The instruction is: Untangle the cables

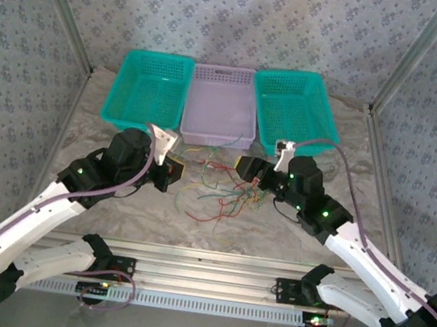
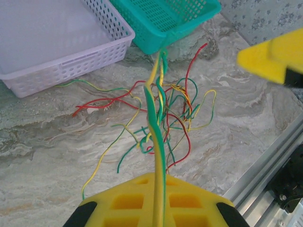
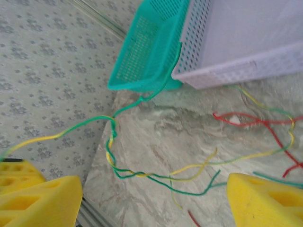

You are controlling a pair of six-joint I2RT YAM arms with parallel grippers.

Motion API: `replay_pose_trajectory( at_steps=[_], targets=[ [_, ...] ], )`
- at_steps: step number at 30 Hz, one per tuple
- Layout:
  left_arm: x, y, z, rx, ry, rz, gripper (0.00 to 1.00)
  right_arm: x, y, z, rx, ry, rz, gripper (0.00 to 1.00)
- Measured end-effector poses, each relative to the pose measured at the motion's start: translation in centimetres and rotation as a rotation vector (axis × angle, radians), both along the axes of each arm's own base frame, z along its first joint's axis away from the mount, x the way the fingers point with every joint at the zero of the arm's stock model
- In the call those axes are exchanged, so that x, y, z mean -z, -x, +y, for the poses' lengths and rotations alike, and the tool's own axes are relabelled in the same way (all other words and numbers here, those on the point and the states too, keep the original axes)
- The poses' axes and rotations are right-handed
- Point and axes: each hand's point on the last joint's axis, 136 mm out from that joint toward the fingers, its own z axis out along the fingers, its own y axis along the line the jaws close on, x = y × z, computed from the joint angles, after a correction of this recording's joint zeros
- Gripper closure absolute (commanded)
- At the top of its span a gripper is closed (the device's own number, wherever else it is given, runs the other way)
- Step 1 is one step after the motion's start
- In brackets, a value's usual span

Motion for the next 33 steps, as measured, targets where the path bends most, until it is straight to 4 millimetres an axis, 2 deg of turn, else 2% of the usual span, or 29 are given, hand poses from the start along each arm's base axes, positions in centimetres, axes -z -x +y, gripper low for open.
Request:
replay_pose_trajectory(
  at_steps=[3,6,13,24,27,30,33],
  targets=[
    [0.2,-0.1,-0.8,0.014,-0.004,-0.001,1.0,2.6,-0.2,0.8,-0.004,-0.03,0.078,0.17],
    [0.4,0.0,-1.6,0.033,-0.005,-0.004,1.0,3.6,-0.5,1.5,0.0,-0.083,0.114,0.16],
    [1.0,0.3,-2.5,0.051,0.007,-0.002,1.0,1.6,-2.1,2.7,0.029,-0.251,0.089,0.17],
    [0.9,0.9,-3.6,0.086,0.028,-0.013,1.0,1.7,-3.9,2.9,0.1,-0.313,0.092,0.31],
    [1.0,1.1,-3.9,0.098,0.034,-0.013,1.0,2.3,-4.4,2.9,0.123,-0.319,0.106,0.39],
    [1.2,1.3,-4.2,0.106,0.037,-0.008,1.0,3.0,-4.7,3.0,0.137,-0.317,0.129,0.52],
    [1.3,1.3,-4.3,0.109,0.035,-0.007,1.0,3.2,-5.0,2.9,0.154,-0.313,0.135,0.71]
  ],
)
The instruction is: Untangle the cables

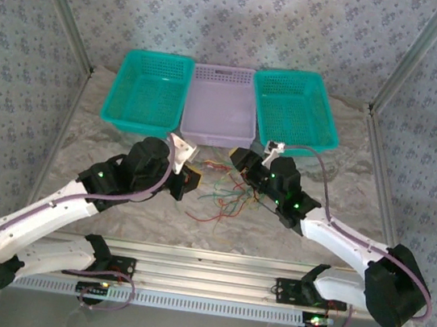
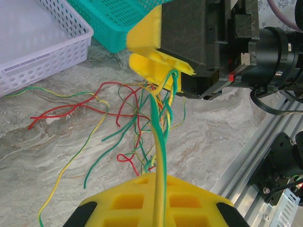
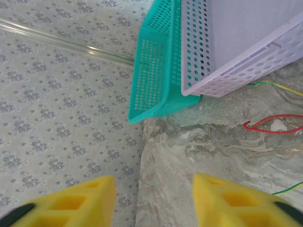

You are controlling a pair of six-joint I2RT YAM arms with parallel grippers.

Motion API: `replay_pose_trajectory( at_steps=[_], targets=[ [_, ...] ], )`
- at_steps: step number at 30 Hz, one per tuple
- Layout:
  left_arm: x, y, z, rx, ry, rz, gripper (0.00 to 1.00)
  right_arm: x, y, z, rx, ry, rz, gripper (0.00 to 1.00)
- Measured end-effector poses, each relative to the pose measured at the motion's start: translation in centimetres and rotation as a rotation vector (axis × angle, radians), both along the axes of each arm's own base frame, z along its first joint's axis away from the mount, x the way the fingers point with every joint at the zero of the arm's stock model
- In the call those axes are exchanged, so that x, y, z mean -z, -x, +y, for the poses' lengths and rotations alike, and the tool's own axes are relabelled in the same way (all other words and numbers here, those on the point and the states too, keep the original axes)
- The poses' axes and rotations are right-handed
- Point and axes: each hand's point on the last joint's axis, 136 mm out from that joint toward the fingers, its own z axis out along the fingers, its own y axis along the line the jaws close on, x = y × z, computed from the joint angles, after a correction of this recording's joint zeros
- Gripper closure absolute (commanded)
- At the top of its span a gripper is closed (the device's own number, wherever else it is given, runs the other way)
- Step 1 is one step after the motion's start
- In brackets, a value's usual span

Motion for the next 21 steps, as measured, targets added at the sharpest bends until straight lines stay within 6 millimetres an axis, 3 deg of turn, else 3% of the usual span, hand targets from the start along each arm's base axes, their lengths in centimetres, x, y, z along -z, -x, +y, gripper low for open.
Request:
replay_pose_trajectory(
  at_steps=[3,14,21],
  targets=[
    [0.0,0.0,0.0,0.001,-0.001,0.0,1.0,-0.3,-0.3,-0.6,0.027,0.011,-0.007,1.0],
    [0.2,0.7,-0.3,0.037,-0.006,-0.006,1.0,-4.3,-0.9,-5.1,0.103,0.001,-0.087,1.0],
    [-0.6,1.3,-0.1,0.063,0.001,-0.041,1.0,-3.8,-1.3,-8.8,0.089,-0.005,-0.052,1.0]
  ],
)
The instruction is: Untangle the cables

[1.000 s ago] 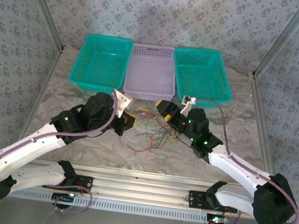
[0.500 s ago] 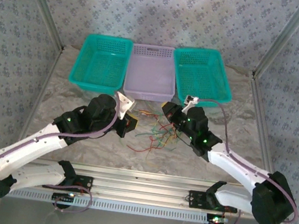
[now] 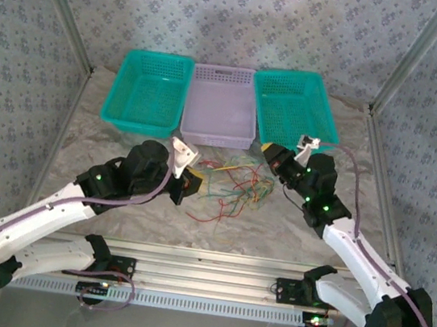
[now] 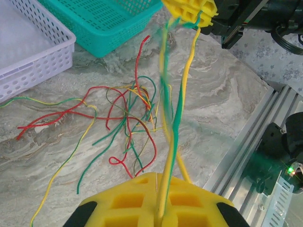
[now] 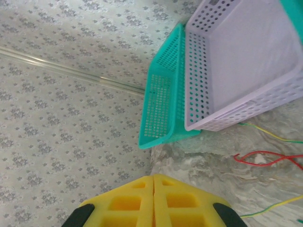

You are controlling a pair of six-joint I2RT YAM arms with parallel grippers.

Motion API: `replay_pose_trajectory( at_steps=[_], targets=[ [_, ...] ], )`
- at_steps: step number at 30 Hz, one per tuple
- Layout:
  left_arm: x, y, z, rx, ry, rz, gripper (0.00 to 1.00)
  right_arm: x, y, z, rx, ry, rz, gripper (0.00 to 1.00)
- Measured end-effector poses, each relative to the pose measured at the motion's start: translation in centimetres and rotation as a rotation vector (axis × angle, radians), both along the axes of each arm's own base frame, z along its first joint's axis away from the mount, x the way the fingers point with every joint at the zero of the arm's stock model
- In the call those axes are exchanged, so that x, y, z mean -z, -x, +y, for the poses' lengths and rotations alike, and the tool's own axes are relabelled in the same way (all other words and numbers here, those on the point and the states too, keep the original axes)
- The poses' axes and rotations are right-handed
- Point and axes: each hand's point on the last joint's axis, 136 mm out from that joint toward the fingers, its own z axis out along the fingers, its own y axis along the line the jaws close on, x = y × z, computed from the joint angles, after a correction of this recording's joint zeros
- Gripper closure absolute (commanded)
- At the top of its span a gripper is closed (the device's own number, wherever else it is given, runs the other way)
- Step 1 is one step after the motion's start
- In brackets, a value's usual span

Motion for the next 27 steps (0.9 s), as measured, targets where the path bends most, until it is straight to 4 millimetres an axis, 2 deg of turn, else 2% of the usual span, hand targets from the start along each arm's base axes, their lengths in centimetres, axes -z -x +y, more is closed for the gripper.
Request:
replay_pose_trajectory(
  at_steps=[4,9,10,12,14,16,18,20,21,24,27],
  targets=[
    [-0.5,0.5,0.0,0.021,0.006,-0.02,1.0,-0.4,0.6,-1.3,-0.033,0.0,-0.003,1.0],
    [-1.1,1.6,1.7,0.017,-0.008,-0.03,1.0,0.1,0.3,-4.4,0.042,0.04,0.008,1.0],
    [-1.2,1.8,2.5,0.007,-0.022,-0.029,1.0,0.6,-0.2,-5.9,0.113,0.072,0.016,1.0],
    [-1.7,2.5,5.2,-0.042,-0.056,-0.032,1.0,1.8,-1.6,-11.5,0.347,0.148,0.052,1.0],
    [-3.0,3.3,7.1,-0.07,-0.05,-0.051,1.0,3.0,-1.8,-16.3,0.535,0.214,0.096,1.0],
    [-4.3,4.2,8.3,-0.071,-0.026,-0.069,1.0,3.0,-1.6,-17.7,0.596,0.241,0.097,1.0],
    [-4.3,4.5,8.6,-0.071,-0.032,-0.064,1.0,2.4,-1.6,-17.3,0.584,0.249,0.07,1.0],
    [-3.0,4.4,8.4,-0.069,-0.077,-0.031,1.0,1.6,-1.9,-15.6,0.512,0.244,0.024,1.0],
    [-2.2,4.2,8.2,-0.068,-0.101,-0.012,1.0,1.3,-2.0,-14.5,0.464,0.24,0.004,0.94],
    [-0.5,3.8,7.6,-0.062,-0.147,0.025,1.0,0.5,-2.0,-9.8,0.271,0.239,-0.042,0.65],
    [0.4,3.3,7.0,-0.065,-0.172,0.046,1.0,-0.6,-0.9,-4.7,0.06,0.245,-0.109,0.45]
  ],
)
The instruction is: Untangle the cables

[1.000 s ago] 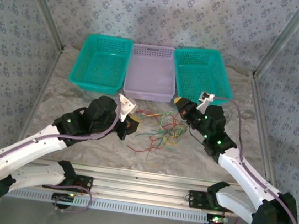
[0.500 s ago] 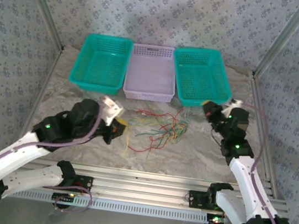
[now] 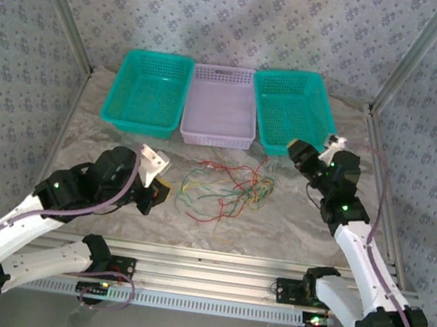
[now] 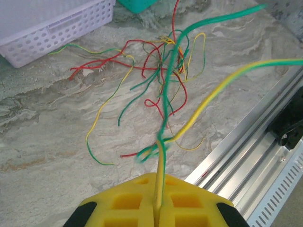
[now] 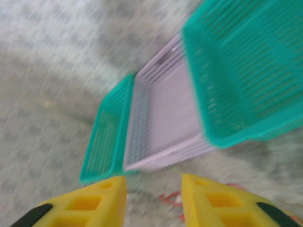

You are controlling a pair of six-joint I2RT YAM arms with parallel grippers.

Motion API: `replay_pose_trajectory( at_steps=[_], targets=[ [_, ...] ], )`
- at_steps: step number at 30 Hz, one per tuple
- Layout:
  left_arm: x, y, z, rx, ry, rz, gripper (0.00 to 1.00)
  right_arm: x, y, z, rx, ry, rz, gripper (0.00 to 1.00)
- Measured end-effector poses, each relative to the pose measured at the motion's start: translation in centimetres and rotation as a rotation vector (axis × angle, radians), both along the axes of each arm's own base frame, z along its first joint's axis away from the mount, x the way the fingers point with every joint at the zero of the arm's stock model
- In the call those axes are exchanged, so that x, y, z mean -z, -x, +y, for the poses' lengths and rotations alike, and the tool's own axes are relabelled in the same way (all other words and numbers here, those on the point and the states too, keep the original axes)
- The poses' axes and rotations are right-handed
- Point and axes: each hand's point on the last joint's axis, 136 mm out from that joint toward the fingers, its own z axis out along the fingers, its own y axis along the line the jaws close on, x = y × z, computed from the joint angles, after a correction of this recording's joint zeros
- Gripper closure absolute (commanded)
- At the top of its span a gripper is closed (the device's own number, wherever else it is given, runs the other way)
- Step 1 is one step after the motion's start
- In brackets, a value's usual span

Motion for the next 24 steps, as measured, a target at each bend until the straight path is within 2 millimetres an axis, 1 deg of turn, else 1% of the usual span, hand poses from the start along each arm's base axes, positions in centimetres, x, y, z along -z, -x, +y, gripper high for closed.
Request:
replay_pose_trajectory(
  at_steps=[2,3,6,9,12,16,18,21,24],
  targets=[
    [0.1,-0.4,-0.4,-0.007,0.003,0.003,1.0,-0.7,1.5,3.1,-0.134,0.011,-0.041,0.4],
    [0.0,-0.5,-0.6,-0.01,0.008,0.003,1.0,-1.0,2.6,4.9,-0.207,0.018,-0.063,0.39],
    [0.1,-1.2,-1.4,-0.016,0.018,0.008,1.0,-1.3,5.8,9.0,-0.392,0.045,-0.114,0.36],
    [0.6,-1.8,-2.4,-0.022,0.022,0.023,1.0,-1.6,8.2,11.6,-0.516,0.06,-0.158,0.36],
    [1.3,-2.2,-3.1,-0.022,0.022,0.042,1.0,-1.6,9.8,13.5,-0.6,0.063,-0.196,0.37],
    [1.3,-2.6,-4.1,-0.015,0.043,0.051,1.0,-0.2,11.1,15.3,-0.668,0.093,-0.208,0.43],
    [1.3,-2.7,-4.5,-0.011,0.055,0.054,1.0,0.5,11.2,16.1,-0.688,0.113,-0.212,0.45],
    [1.4,-2.8,-5.1,-0.001,0.061,0.064,1.0,1.7,11.2,17.1,-0.708,0.141,-0.203,0.45],
    [1.3,-2.9,-5.4,0.009,0.072,0.064,1.0,2.7,11.0,17.8,-0.707,0.162,-0.191,0.45]
  ],
)
